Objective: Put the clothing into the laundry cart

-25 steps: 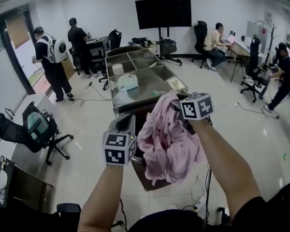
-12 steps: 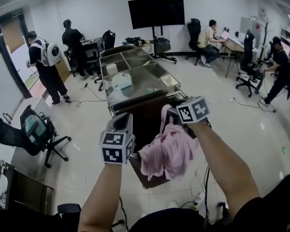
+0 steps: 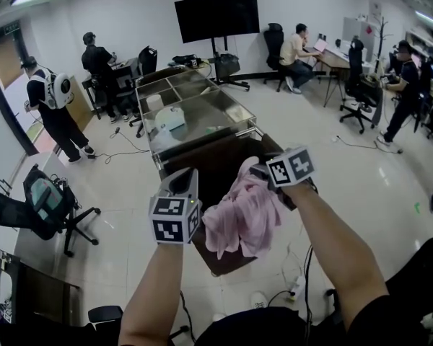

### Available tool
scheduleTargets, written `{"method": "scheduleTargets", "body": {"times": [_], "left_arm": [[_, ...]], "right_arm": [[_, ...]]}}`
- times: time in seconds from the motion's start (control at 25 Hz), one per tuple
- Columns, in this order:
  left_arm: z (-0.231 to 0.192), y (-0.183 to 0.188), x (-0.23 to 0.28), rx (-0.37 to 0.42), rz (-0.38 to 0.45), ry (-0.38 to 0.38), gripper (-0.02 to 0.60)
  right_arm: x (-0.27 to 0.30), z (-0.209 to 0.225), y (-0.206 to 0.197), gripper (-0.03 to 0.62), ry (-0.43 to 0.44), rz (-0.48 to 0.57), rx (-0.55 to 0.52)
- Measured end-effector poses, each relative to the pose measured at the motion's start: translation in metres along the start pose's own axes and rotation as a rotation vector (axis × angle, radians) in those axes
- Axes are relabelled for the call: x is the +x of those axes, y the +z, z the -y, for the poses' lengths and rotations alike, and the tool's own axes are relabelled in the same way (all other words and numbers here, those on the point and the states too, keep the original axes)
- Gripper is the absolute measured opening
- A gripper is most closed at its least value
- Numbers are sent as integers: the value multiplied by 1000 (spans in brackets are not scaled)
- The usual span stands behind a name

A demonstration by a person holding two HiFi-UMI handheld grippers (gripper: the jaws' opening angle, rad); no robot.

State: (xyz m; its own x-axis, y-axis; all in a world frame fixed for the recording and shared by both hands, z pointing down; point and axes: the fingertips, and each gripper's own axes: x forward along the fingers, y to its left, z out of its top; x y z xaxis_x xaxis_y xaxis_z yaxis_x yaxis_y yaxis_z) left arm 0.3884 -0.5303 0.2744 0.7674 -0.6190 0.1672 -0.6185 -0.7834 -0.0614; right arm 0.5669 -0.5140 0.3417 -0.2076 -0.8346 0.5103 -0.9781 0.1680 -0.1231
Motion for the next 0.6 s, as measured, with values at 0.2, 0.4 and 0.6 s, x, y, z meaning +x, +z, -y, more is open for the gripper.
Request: {"method": "scheduleTargets", "body": {"times": [0.2, 0.4, 0.6], "left_arm": [[19, -10, -9, 10, -5, -59, -2], [42, -20, -18, 19, -12, -119, -2], [66, -33, -33, 18, -27, -132, -2]], "right_arm": [[-21, -6, -25, 253, -41, 18, 45], [-57, -19, -35, 249, -86, 121, 79], [-92, -35, -44, 210, -72, 214, 80]]}}
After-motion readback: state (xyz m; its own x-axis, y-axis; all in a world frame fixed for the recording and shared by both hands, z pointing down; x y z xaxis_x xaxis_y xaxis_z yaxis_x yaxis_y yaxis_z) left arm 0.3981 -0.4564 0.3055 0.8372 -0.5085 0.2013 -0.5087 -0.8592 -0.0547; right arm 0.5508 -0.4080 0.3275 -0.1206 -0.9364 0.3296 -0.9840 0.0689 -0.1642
